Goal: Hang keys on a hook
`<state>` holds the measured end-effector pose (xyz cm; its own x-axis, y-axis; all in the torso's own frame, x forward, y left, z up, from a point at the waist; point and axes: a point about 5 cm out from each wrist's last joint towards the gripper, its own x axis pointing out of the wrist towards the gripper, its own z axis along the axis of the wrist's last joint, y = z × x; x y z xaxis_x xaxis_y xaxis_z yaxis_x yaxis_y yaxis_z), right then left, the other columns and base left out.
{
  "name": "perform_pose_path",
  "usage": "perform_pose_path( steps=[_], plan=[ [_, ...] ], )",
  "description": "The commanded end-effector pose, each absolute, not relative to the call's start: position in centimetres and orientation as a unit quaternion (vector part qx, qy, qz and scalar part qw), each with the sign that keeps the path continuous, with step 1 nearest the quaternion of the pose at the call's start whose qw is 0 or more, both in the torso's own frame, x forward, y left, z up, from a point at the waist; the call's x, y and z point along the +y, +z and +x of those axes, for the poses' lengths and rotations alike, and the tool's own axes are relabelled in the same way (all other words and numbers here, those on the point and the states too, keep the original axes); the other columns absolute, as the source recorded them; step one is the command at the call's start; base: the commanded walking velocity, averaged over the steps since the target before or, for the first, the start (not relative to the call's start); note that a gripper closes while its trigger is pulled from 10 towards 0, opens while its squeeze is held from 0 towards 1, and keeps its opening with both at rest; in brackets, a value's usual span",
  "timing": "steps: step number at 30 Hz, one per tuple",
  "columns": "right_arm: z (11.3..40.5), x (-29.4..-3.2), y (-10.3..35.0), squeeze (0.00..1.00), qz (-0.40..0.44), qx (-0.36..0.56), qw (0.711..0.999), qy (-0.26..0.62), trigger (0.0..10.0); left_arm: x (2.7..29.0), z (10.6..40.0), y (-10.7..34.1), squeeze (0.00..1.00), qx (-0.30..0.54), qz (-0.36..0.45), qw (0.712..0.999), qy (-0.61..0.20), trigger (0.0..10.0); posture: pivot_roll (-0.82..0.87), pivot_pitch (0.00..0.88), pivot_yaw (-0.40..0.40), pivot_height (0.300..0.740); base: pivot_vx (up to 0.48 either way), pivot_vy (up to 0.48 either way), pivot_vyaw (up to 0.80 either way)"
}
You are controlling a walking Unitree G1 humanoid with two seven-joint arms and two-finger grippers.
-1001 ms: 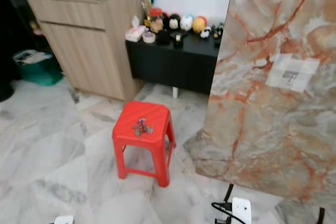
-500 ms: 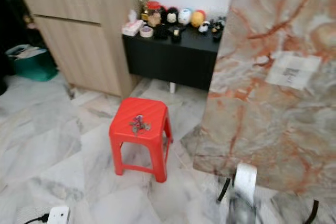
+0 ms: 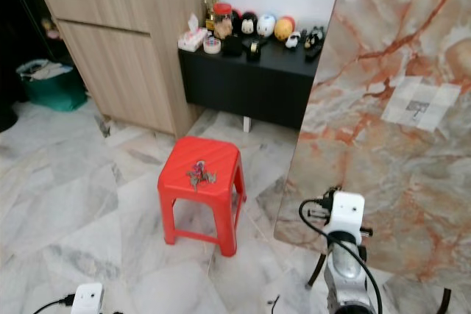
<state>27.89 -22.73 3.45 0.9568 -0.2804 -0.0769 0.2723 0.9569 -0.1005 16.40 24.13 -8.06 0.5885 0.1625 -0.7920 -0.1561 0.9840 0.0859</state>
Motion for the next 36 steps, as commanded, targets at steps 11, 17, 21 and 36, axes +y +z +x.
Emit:
perform_pose_path(
  steps=[11,17,21,36],
  plan=[
    [30.3,-22.7,6.6,0.00,0.128,0.016,0.969,-0.209,10.0,24.8,13.9,-8.8,0.00,0.473,0.011,0.877,0.087,10.0,0.00,0.000,-0.025,0.740,0.000,0.000,0.00],
    [30.4,-22.6,8.4,0.00,0.053,-0.019,0.975,-0.214,10.0,25.2,13.7,-8.8,0.00,0.474,0.012,0.876,0.091,10.0,0.00,0.000,-0.026,0.740,0.000,0.000,0.00],
    [30.2,-22.3,9.2,0.00,0.025,-0.038,0.974,-0.221,10.0,25.2,13.7,-8.8,0.00,0.474,0.012,0.876,0.089,10.0,-0.01,0.000,-0.025,0.740,0.000,0.000,0.00],
    [27.2,-24.8,3.6,0.00,0.192,0.205,0.901,-0.331,10.0,23.9,13.9,-9.1,0.00,0.481,0.008,0.874,0.064,10.0,-0.02,0.000,-0.031,0.740,0.000,0.000,0.00]
  ],
)
